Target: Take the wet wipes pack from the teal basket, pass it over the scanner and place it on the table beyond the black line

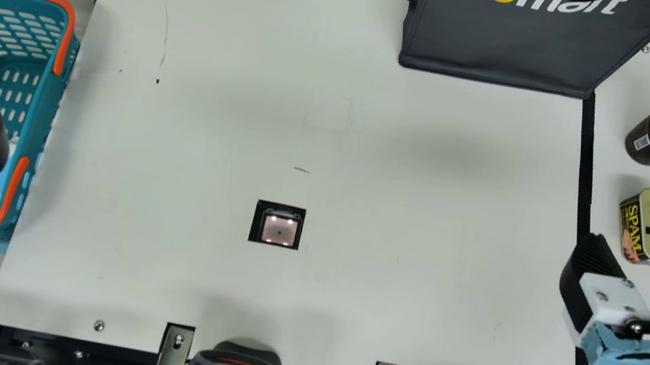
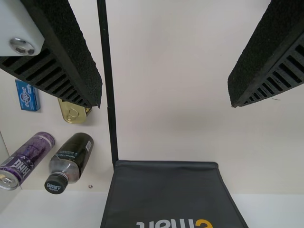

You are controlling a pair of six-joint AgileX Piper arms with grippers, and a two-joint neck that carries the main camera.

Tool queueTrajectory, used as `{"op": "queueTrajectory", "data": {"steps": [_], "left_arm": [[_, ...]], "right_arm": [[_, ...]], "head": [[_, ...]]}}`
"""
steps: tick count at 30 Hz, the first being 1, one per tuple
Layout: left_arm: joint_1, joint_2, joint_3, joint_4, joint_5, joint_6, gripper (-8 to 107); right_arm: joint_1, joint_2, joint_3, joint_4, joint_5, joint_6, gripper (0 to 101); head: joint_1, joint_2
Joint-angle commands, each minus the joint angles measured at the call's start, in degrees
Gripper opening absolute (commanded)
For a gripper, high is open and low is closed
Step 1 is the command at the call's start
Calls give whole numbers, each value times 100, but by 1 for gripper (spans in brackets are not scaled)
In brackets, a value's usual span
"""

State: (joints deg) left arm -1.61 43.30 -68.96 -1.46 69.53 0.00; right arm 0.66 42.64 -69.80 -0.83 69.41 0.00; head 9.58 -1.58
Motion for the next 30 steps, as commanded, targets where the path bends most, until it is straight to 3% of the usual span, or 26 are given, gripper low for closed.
{"op": "queueTrajectory", "data": {"steps": [1, 15, 30], "left_arm": [[0, 0, 0, 0, 0, 0, 90], [0, 0, 0, 0, 0, 0, 90], [0, 0, 0, 0, 0, 0, 90]], "right_arm": [[0, 0, 0, 0, 0, 0, 95], [0, 0, 0, 0, 0, 0, 95], [0, 0, 0, 0, 0, 0, 95]], "head": [[-166, 134], [-166, 2000], [-166, 2000]]}}
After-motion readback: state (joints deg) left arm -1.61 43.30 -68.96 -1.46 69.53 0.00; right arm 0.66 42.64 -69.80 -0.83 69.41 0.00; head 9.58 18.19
